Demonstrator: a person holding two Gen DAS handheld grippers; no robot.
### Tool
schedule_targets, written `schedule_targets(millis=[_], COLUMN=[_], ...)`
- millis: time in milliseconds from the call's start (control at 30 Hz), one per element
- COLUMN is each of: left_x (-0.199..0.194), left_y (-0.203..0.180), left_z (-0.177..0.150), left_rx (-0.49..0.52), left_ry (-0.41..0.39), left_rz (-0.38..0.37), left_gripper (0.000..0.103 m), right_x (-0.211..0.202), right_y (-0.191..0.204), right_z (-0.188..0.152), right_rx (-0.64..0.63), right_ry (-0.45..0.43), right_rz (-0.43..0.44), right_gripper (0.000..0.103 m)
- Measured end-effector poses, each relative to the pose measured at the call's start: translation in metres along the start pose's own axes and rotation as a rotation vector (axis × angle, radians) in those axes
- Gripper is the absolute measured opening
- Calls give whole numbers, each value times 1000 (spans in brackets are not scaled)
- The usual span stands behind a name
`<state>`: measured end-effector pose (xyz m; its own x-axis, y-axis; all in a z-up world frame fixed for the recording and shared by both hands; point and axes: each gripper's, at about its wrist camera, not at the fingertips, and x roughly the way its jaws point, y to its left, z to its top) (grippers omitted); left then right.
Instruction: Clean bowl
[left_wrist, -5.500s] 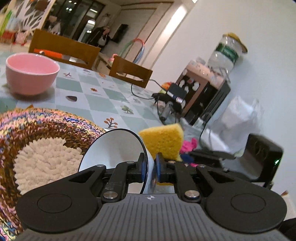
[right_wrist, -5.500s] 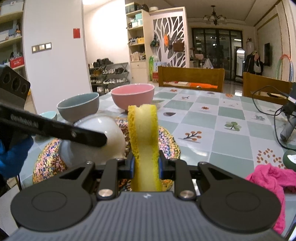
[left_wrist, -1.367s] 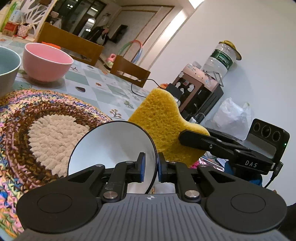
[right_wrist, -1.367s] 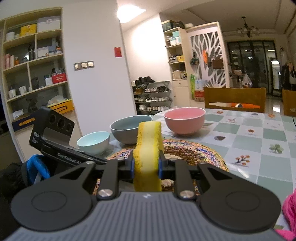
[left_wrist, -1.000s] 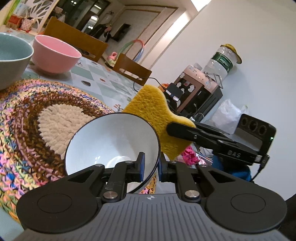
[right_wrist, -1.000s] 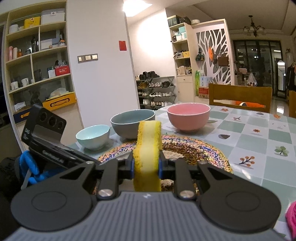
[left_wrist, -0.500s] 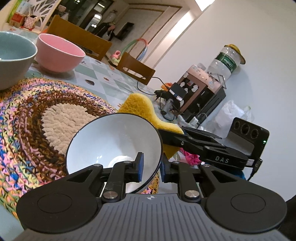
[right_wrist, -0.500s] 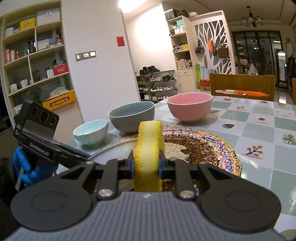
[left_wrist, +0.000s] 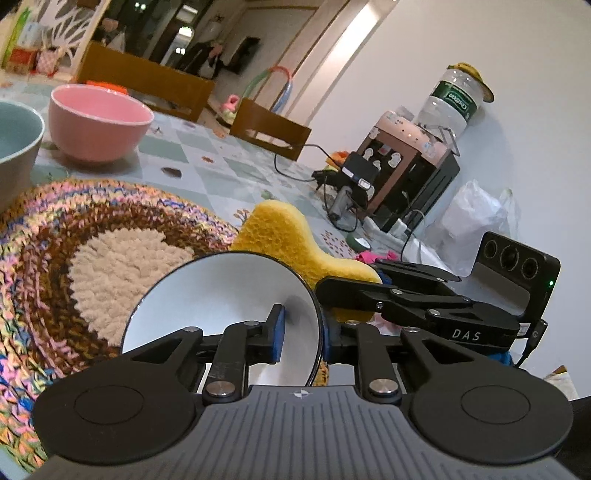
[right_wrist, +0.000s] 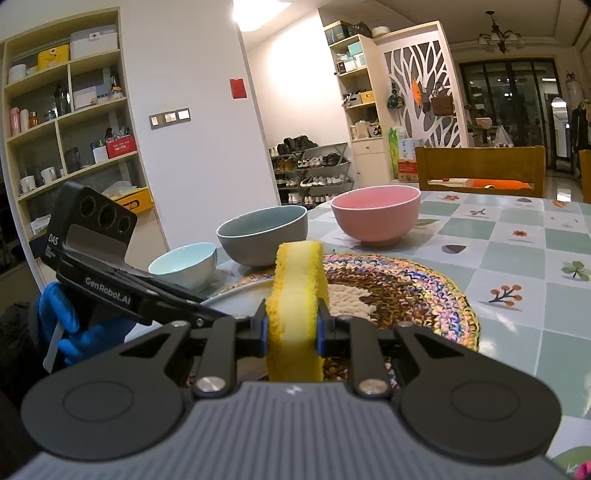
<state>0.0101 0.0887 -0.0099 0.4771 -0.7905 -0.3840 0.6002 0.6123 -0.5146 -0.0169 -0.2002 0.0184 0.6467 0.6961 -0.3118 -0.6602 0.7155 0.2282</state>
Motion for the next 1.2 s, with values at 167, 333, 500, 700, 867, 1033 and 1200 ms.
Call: schedule_targets(millis=[167,333,500,700,867,1033,1200], left_x=[-2,7,22,47,54,47,38], left_y=[3,-2,-7,-12,-8,0,3], left_z=[2,7,15,21,19,15,8], left_rx=[-23,-7,10,26,10,-28,-45], left_ry=[-28,-42,-47,-49,-61,-84,-93], left_rz=[-22,-39,-66,-88,-113,-143,-151], left_gripper=[15,14,14,14,14,13,14], right_x=[-5,-10,-23,-33,-38,-41,-41], right_y=[-2,-5,-10,-21,-30,-34,-33], right_z=[0,1,4,5,3,0,1], right_rx=[8,10,12,12,23,35,34], right_ry=[-14,-28,-55,-65,-62,-68,-73], right_rz=[4,-10,-49,-108,-145,-132,-120], right_gripper=[23,23,23,23,23,23,23])
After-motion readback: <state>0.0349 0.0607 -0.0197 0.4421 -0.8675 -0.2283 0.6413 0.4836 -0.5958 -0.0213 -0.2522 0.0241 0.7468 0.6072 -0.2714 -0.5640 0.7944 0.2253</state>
